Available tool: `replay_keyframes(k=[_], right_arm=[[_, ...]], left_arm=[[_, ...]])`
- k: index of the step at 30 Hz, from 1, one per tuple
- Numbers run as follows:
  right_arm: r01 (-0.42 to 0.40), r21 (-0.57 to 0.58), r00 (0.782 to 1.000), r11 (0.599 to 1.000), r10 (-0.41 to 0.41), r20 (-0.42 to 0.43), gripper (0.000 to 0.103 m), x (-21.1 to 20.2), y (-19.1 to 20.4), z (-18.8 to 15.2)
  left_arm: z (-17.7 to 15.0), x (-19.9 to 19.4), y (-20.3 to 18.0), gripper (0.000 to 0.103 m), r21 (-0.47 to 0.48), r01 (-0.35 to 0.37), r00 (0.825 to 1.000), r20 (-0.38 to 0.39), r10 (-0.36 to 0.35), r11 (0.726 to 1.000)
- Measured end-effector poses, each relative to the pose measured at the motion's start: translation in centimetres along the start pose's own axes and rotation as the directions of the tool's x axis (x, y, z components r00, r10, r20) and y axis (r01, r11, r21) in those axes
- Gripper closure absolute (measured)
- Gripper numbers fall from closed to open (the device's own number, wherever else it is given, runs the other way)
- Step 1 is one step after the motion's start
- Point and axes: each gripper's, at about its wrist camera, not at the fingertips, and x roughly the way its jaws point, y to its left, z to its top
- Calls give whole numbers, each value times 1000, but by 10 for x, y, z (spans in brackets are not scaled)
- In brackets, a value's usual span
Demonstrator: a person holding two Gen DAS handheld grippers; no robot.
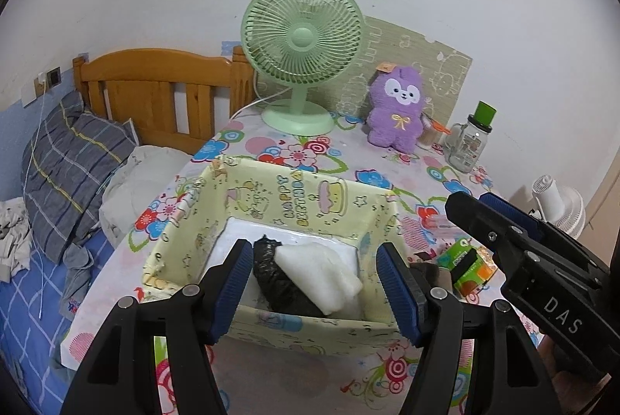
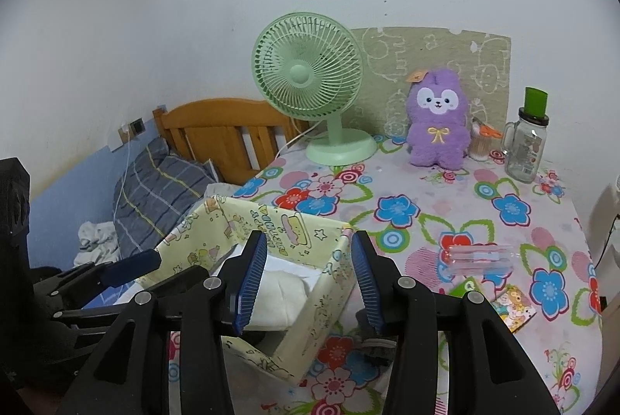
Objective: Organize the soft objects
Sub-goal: 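Withdraw both tools from the box and move them back toward the table items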
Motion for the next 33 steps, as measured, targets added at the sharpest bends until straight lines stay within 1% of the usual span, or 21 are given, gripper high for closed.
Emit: replay_keyframes(k=[7, 21, 28, 33], right_arm=[[20, 12, 1000, 1000, -21, 13, 52, -14, -15, -2], [67, 50, 997, 996, -69, 28, 52, -42, -53, -13], [99, 82, 995, 992, -102, 24, 52, -51, -80, -22], [127, 112, 991, 985, -130, 15, 52, -58, -105, -29]], left_arm=[[-2, 0, -20, 34, 26, 21, 1000, -4, -20, 999], [-12, 8, -71, 34, 88, 73, 997, -31, -70, 993], [-17, 21, -99, 34, 108, 100, 994, -59, -94, 989], [-23, 32, -122, 34, 145, 117, 991, -85, -105, 983]])
